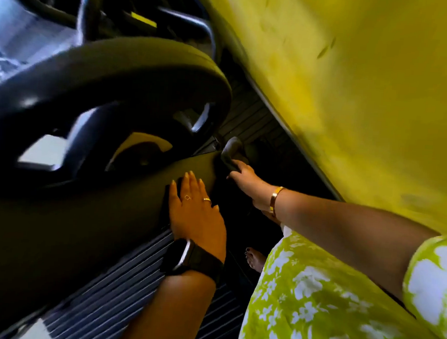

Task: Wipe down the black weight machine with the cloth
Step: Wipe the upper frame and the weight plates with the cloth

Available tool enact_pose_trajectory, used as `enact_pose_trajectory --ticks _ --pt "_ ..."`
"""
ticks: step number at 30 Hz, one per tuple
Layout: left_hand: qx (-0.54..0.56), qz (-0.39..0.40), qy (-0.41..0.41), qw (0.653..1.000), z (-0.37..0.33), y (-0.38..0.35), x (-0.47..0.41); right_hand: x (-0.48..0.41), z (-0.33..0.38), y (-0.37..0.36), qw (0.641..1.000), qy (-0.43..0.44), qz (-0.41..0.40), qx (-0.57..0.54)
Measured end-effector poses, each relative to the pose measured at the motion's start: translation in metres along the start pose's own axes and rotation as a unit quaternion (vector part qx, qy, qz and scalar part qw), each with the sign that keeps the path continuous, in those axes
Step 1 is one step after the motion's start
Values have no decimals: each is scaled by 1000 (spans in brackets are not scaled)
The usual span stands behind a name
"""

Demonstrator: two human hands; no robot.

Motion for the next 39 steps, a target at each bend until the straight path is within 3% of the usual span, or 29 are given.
enact_pose_trajectory --ticks 6,12,16,21,24,30,35,39 --pt "-12 -68 65 996 42 4 81 100 18 -44 997 32 69 -22" --pt "-39 -142 111 983 84 5 169 179 27 -81 992 91 84 4" --pt "-54 -221 157 961 105 -3 220 229 40 -110 974 212 63 56" --pt "-100 -287 187 934 133 -11 279 302 57 -143 946 299 91 86" --pt "-141 -374 245 883 151 -24 317 335 66 -161 928 334 117 112" --pt "-193 -539 313 758 205 -36 396 411 84 -184 846 473 188 159" --pt "-225 -590 380 675 236 -50 449 461 96 -208 755 587 179 232" --pt "-187 -625 462 601 260 -54 481 510 104 -232 638 704 107 294"
Point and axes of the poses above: each hand's wrist, its own x-axis away from the middle knuckle, its own y-axis out of the back of the hand, z = x × y, the point moved 1 cm from there along -x, towards the middle knuckle, and after that the axes turned 13 degrees about -y, right-handed, at the moved point
